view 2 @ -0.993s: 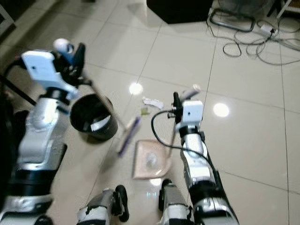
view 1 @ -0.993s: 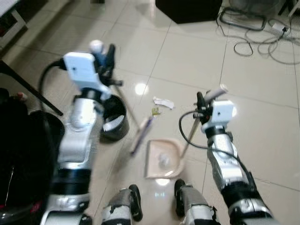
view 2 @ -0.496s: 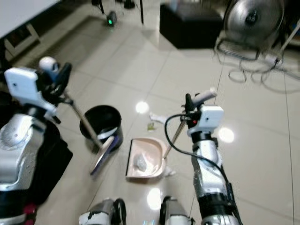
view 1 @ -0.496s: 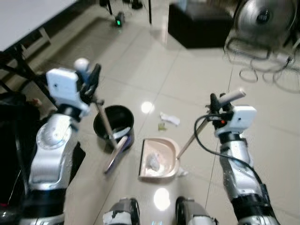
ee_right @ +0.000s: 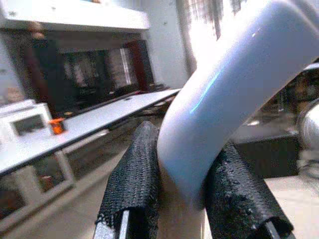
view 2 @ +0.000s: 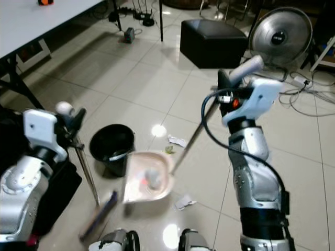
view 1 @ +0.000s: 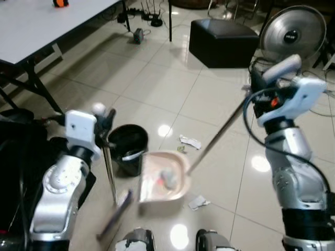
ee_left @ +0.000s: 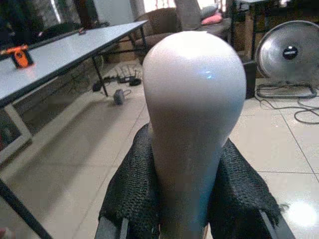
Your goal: Sweep floor
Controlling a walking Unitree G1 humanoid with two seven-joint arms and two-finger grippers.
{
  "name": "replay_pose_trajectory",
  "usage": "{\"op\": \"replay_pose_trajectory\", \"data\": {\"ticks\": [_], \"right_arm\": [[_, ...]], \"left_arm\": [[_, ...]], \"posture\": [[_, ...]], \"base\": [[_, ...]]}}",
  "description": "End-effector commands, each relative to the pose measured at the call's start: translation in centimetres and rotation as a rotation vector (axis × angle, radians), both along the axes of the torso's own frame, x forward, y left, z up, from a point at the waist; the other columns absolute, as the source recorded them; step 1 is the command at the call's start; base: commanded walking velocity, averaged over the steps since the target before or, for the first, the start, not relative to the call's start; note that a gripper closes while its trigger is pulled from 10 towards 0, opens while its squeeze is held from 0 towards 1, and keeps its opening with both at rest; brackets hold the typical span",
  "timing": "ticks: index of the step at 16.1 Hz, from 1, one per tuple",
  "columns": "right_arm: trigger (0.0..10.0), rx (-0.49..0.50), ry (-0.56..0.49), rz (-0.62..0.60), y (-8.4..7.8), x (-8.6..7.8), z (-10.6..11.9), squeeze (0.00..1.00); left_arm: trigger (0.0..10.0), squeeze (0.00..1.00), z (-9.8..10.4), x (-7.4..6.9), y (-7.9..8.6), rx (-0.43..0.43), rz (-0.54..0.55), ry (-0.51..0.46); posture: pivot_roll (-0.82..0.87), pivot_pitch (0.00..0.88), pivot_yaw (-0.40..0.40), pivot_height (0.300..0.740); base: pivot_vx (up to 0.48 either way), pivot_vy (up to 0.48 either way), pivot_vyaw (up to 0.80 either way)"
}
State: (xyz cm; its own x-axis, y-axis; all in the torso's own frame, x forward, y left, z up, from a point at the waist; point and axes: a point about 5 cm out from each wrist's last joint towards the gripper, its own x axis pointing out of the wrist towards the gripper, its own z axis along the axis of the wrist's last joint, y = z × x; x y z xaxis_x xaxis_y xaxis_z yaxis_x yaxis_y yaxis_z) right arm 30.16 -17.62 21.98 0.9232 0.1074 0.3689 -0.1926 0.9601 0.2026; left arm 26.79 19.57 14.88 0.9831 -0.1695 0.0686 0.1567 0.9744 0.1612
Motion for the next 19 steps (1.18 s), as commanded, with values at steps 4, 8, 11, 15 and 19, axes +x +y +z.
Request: {"op": "replay_pose_trajectory", "data": {"ticks": [4,8,11,15,19], "right_arm": [[10.0,0.048,-0.098,0.028,-0.4,-0.7,5.7,0.00],[10.0,0.058,-0.108,0.033,-0.4,-0.8,7.1,0.00],[10.0,0.100,-0.102,-0.006,-0.9,-0.7,7.7,0.00],[10.0,0.136,-0.114,-0.034,-1.2,-0.5,8.0,0.00],[10.0,0.138,-0.110,-0.047,-1.4,-0.4,8.1,0.00]], "left_arm": [[10.0,0.00,-0.3,-0.3,-0.4,0.088,0.008,-0.009],[10.0,0.00,-0.4,-0.3,-0.8,0.088,0.011,-0.019],[10.0,0.00,-0.4,-0.3,-1.0,0.085,0.017,-0.023],[10.0,0.00,-0.3,0.0,-0.9,0.086,0.032,-0.027],[10.0,0.00,-0.4,-0.1,-0.8,0.089,0.034,-0.024]], "posture": [[-0.04,0.059,0.059,0.740],[-0.04,0.062,0.058,0.740],[-0.03,0.061,0.058,0.740],[-0.03,0.062,0.059,0.740],[-0.03,0.062,0.057,0.740]], "base": [[0.000,0.000,0.00],[0.069,0.000,0.00],[0.347,0.000,0.32],[0.397,0.000,0.39],[0.400,0.000,0.00]]}}
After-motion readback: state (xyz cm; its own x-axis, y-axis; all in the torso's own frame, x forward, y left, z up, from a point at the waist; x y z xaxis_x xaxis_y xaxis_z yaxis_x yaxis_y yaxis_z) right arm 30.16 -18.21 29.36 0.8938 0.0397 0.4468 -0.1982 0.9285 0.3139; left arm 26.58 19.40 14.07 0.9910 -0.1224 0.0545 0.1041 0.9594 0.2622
